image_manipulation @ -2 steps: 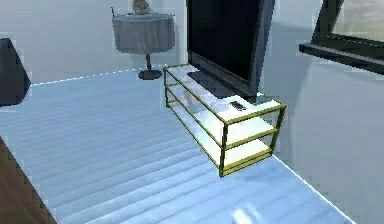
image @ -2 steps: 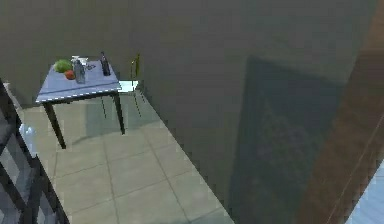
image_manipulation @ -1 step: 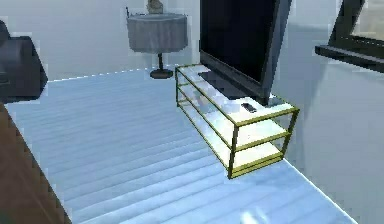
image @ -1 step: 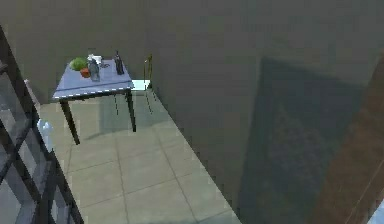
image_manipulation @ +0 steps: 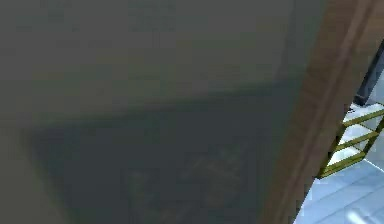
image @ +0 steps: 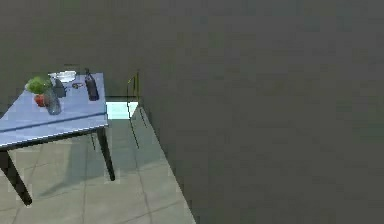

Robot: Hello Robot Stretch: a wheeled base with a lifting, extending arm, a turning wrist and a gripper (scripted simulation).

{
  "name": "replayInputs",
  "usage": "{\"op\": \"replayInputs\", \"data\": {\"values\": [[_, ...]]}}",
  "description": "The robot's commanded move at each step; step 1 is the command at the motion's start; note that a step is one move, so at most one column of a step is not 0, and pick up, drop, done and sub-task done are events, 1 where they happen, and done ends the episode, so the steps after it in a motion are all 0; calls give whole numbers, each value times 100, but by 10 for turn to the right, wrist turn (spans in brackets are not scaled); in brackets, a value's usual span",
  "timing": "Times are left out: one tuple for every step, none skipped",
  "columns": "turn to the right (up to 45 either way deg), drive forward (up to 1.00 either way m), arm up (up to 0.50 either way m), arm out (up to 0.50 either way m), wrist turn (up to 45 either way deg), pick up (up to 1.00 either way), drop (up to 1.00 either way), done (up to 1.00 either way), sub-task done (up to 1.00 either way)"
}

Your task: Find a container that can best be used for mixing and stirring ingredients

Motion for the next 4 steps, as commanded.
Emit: {"op": "replayInputs", "data": {"values": [[-210, 0, 0, 0, 0, 0, 0, 0, 0], [0, 45, 0, 0, 0, 0, 0, 0, 0], [-450, 0, 0, 0, 0, 0, 0, 0, 0], [-90, 0, 0, 0, 0, 0, 0, 0, 0]]}}
